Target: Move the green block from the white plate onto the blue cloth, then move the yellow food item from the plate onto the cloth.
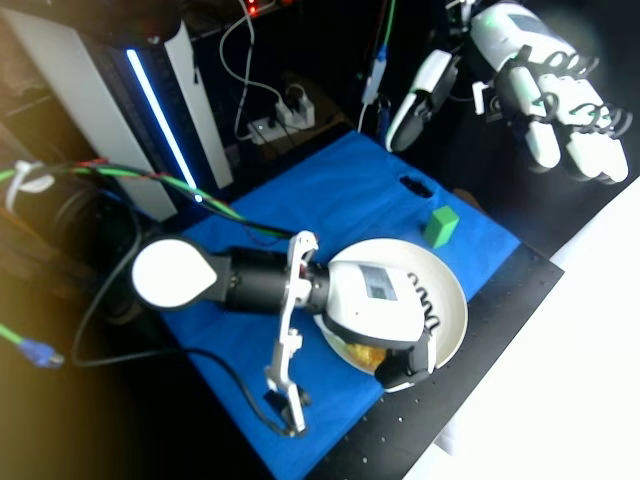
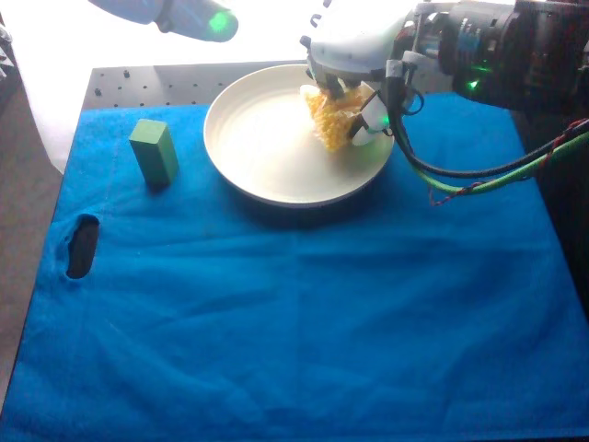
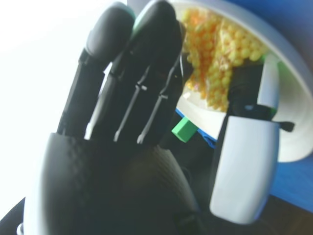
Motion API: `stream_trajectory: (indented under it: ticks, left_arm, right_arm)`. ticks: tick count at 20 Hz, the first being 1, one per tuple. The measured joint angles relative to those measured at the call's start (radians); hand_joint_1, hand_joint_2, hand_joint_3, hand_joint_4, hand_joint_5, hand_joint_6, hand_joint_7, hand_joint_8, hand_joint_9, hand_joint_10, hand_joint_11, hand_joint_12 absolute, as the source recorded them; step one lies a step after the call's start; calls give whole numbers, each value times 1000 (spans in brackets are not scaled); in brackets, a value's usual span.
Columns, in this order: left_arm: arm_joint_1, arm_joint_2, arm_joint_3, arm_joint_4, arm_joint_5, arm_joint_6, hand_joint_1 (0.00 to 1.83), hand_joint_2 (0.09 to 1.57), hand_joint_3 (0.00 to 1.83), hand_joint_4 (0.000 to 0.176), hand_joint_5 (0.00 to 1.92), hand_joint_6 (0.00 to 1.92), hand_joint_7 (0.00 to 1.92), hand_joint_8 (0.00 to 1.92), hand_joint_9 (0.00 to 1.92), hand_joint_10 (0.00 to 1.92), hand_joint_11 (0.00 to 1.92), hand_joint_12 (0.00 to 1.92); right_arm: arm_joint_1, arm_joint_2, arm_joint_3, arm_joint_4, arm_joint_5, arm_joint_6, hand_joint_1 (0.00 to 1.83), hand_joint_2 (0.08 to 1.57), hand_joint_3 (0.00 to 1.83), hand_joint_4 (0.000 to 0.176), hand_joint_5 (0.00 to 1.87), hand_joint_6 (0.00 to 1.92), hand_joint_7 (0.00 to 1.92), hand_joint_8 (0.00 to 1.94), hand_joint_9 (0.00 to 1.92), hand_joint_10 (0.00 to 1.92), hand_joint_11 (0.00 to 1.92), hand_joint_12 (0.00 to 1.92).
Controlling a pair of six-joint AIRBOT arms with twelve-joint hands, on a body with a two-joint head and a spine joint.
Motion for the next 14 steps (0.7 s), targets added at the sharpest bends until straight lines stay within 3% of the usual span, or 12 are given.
stream_trajectory:
  ticks: [3, 5, 8, 10, 12, 13, 14]
  left_arm:
    - [5, 0, 3, -6, 9, 0, 585, 758, 5, 176, 0, 0, 4, 0, 0, 0, 35, 108]
    - [5, 0, 8, -10, 11, 0, 588, 779, 11, 176, 0, 0, 0, 0, 0, 0, 35, 115]
    - [12, 0, 8, -12, 12, 0, 584, 782, 7, 162, 0, 0, 0, 0, 0, 0, 31, 122]
    - [19, 0, 8, -17, 16, 0, 593, 806, 13, 175, 0, 0, 8, 3, 0, 0, 47, 136]
    - [21, 0, 8, -18, 24, 0, 592, 812, 10, 176, 0, 0, 15, 5, 5, 2, 51, 143]
    - [21, 0, 8, -18, 24, 0, 593, 816, 7, 176, 0, 0, 8, 1, 2, 1, 30, 140]
    - [21, 0, 8, -19, 24, 0, 593, 816, 7, 176, 0, 0, 8, 1, 2, 1, 30, 140]
  right_arm:
    - [8, 43, -22, 17, -2, 0, 1183, 1026, 0, 0, 1192, 605, 1410, 2, 1254, 660, 980, 1418]
    - [36, 80, -38, 19, -10, -3, 1180, 1013, 0, 0, 1230, 540, 1410, 2, 1293, 561, 1044, 1296]
    - [63, 111, -50, 26, -10, -4, 1190, 997, 0, 0, 1282, 444, 1456, 12, 1327, 611, 1069, 1313]
    - [63, 116, -61, 26, -15, -4, 1200, 990, 0, 0, 1315, 376, 1494, 18, 1372, 641, 1154, 1288]
    - [63, 129, -83, 21, -7, -2, 1196, 994, 0, 0, 1298, 409, 1431, 0, 1323, 578, 1104, 1252]
    - [63, 140, -89, 20, -1, -2, 1201, 988, 0, 0, 1318, 371, 1389, 1, 1227, 634, 960, 1345]
    - [66, 151, -98, 10, -7, -2, 1201, 988, 0, 0, 1318, 371, 1389, 1, 1227, 634, 960, 1345]
